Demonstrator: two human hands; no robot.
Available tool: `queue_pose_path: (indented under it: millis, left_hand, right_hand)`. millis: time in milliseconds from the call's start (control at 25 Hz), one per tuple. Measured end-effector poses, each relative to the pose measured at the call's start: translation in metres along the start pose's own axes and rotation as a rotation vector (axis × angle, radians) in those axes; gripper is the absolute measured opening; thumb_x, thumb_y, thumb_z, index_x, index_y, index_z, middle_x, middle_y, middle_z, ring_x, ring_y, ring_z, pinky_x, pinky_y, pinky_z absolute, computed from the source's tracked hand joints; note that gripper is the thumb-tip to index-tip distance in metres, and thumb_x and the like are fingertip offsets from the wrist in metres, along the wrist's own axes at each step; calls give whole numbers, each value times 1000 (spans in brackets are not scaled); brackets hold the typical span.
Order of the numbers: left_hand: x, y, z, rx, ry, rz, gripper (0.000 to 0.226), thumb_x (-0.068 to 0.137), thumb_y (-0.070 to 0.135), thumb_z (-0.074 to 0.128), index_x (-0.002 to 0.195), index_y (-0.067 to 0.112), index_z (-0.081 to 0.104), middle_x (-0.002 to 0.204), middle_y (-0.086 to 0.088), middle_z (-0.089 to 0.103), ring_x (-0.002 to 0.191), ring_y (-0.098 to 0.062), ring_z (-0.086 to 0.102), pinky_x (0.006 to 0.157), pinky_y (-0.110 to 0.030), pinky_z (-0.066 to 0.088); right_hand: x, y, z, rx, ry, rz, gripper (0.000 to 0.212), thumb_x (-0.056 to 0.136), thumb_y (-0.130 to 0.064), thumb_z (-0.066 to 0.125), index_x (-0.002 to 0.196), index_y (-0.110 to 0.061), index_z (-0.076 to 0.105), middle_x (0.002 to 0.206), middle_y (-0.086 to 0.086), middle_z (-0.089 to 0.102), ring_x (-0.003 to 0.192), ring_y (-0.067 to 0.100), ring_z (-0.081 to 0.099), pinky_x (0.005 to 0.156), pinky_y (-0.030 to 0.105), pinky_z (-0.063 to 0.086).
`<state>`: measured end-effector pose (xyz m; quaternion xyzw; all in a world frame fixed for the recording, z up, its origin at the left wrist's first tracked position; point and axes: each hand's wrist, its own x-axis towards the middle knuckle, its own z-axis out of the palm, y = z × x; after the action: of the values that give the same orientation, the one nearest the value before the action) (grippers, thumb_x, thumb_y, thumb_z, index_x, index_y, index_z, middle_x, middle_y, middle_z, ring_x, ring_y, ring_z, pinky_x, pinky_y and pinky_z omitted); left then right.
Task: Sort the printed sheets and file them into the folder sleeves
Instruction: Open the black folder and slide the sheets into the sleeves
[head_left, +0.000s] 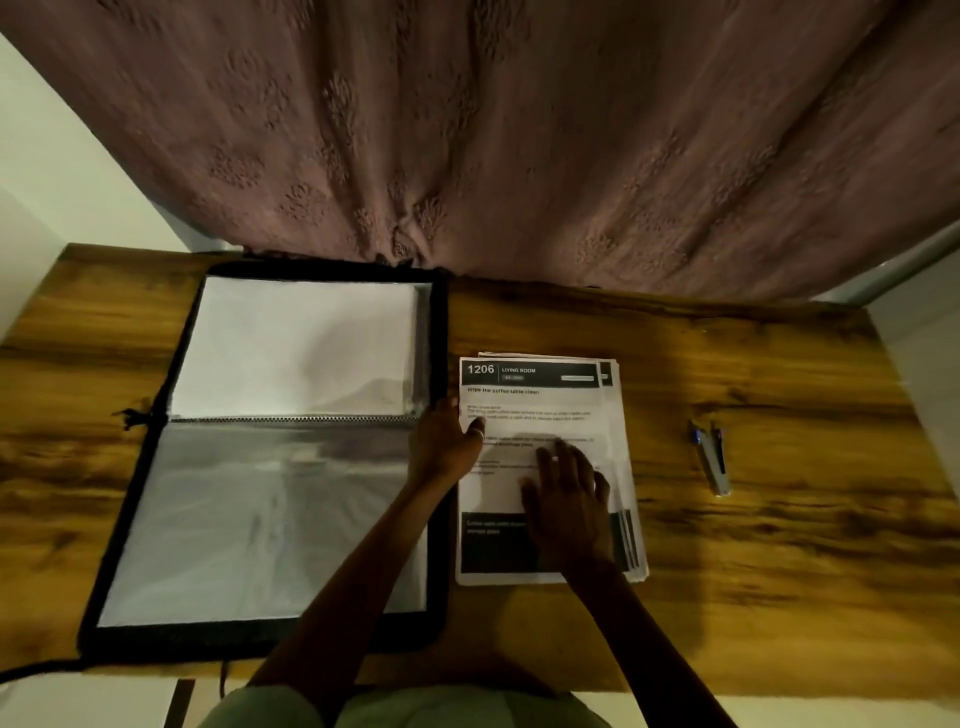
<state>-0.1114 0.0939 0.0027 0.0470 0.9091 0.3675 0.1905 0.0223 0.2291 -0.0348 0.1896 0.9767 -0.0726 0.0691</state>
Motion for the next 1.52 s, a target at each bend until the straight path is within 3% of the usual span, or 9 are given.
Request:
queue_pose_path:
  millis: [160,320,520,640,840,1000,1120,1240,1520]
  left_hand:
    - [13,5,6,-27,61,-115,34,94,36,64,122,17,63,122,-2,70,111,-25,65,87,-31,47]
    - [25,15,5,-164,76,-191,23,95,35,63,111,22,70,112,2,73,98,-19,68,76,-26,48]
    - [17,22,5,-172,115,-64,21,98,24,61,117,15,65,105,7,64,88,-10,57,65,-16,39]
    - [8,21,5,-190,120,48,15,99,25,60,112,18,60,101,7,64,86,-12,63,62,-13,44]
    - [7,13,4,-217,115,133,15,98,28,62,108,18,60,104,-1,72,85,-16,70,71,-30,58]
    - [6,7,-2,-256,128,180,17,97,27,64,107,14,61,99,-2,73,81,-17,71,63,-20,54]
    - [3,5,-8,-316,63,145,19,98,28,62,109,13,58,99,2,72,79,-10,69,60,-13,51]
    - [-7,4,-19,-437,-129,41,23,97,31,63,113,16,57,100,3,72,84,-11,71,65,-21,55]
    - [-55,-44,-57,-700,-443,-176,41,89,42,69,118,13,67,108,-10,74,102,-29,71,88,-41,57]
  right_hand:
    - [1,9,4,-4,40,-50,57,92,-49,54,139,-17,48,146,15,46,133,37,45,98,60,44]
    - [0,12,5,-24,62,-72,58,92,-53,35,136,-18,47,143,14,49,131,36,47,95,59,46]
    - [16,14,-12,158,130,-100,48,90,-42,55,130,-15,47,134,14,52,124,35,51,94,60,48]
    - [55,7,-52,343,197,-188,59,89,-43,41,137,-9,44,140,15,48,131,33,44,107,52,39]
    - [137,-7,-108,543,-70,-306,60,89,-12,62,144,-17,40,147,8,45,137,27,40,111,51,36]
    - [158,-8,-134,521,-348,-321,31,86,-33,73,113,-22,66,109,-1,68,99,16,65,85,39,57]
    - [159,-5,-131,358,-345,-360,23,94,-36,63,106,-17,67,101,5,69,94,22,66,87,42,55]
    - [153,-1,-132,337,-323,-401,28,100,-23,54,124,-11,61,124,11,63,114,26,59,98,36,47]
    - [153,34,-149,695,-338,-184,21,102,-21,49,118,-29,60,108,-4,68,98,12,66,84,34,53]
